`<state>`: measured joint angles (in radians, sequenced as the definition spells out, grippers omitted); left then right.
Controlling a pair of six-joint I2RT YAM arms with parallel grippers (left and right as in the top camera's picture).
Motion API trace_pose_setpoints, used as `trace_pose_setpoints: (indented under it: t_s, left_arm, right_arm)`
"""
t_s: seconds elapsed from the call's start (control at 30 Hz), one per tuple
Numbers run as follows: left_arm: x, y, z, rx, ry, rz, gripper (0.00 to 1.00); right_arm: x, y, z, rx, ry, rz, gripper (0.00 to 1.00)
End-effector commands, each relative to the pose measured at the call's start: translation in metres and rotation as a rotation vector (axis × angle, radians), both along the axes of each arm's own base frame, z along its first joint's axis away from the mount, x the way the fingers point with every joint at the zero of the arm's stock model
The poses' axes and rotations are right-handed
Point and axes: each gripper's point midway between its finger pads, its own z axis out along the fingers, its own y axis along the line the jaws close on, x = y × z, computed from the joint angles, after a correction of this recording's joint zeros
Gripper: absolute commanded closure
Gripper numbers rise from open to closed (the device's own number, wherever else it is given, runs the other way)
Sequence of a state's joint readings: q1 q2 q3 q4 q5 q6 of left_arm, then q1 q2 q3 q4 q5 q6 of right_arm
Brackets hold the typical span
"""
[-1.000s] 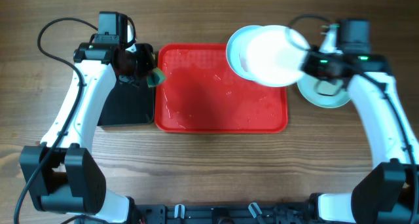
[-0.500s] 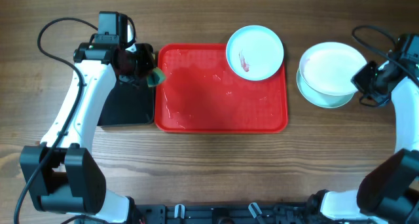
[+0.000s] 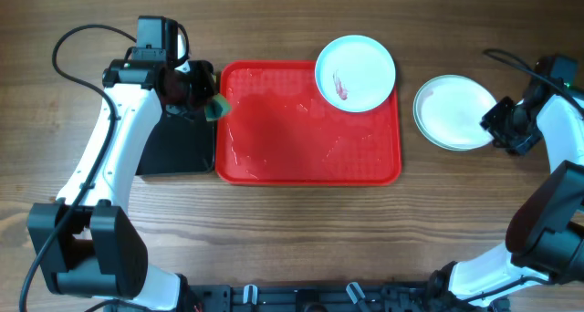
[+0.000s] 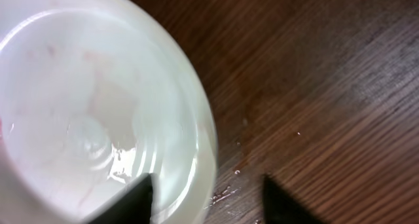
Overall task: Clean dirty plates on tray and stack at the side
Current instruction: 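Stack the plate onto the cleaned plate right of the red tray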
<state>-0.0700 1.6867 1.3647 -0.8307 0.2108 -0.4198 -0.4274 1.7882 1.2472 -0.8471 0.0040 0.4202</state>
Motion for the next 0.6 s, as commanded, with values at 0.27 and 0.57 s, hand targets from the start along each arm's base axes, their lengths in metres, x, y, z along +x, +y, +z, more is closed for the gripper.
trace_pose_setpoints:
  t_s: [0.27, 0.57]
  left_arm:
    - [-0.001, 0.0, 0.0, 0.006, -0.005, -0.018, 0.96]
    - [-0.001, 0.0, 0.0, 0.006, -0.005, -0.018, 0.96]
  right_arm:
    - [0.037, 0.055, 0.023, 0.216, -0.156, 0.209, 0.37]
    - [0.086, 0.153, 0.072, 0.162, -0.295, 0.474, 0.44]
